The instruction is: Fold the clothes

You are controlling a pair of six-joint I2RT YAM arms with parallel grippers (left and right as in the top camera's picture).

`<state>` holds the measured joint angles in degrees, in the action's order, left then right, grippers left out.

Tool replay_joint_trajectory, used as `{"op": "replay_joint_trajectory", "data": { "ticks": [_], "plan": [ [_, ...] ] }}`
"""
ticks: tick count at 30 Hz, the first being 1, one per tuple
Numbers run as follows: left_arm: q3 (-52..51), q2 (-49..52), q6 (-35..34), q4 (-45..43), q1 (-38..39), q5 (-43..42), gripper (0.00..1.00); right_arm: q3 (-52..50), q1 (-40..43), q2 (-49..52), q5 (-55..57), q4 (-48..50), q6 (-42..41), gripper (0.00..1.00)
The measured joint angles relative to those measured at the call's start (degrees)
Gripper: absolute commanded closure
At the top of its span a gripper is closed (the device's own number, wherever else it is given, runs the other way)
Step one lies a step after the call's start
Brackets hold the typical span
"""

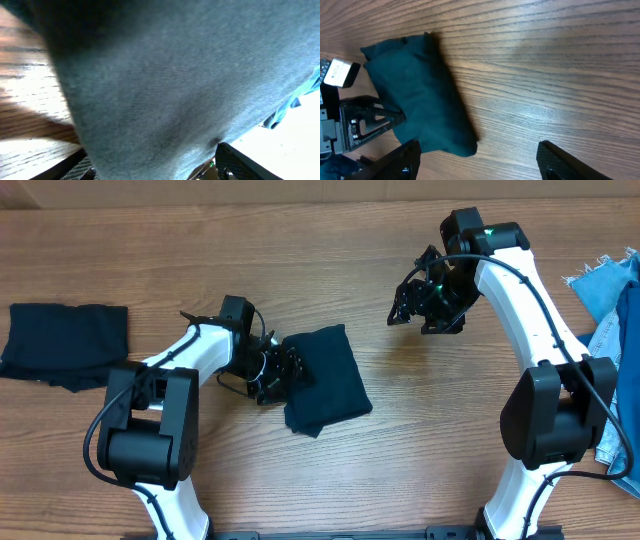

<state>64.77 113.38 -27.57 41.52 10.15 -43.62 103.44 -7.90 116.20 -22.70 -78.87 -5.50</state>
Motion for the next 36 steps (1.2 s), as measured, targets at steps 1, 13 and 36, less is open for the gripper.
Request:
{"op": "replay_joint_trajectory", "data": {
  "ticks": [1, 13, 36],
  "plan": [
    [-0.2, 0.0, -0.6, -0.6, 0.0, -0.2, 0.28, 0.0, 0.0, 0.0, 0.0, 0.0, 0.1, 0.22],
    [-4.4, -2.4, -8.5, -15.0, 2.5, 4.6, 0.63, 0.0, 0.0, 0.0, 0.0, -0.3, 0.6, 0.22],
    [-6.4, -20.4, -0.5, -11.8, 2.6, 23.1, 0.96, 0.0, 0.0, 0.0, 0.0, -0.1, 0.7, 0.23]
  ]
}}
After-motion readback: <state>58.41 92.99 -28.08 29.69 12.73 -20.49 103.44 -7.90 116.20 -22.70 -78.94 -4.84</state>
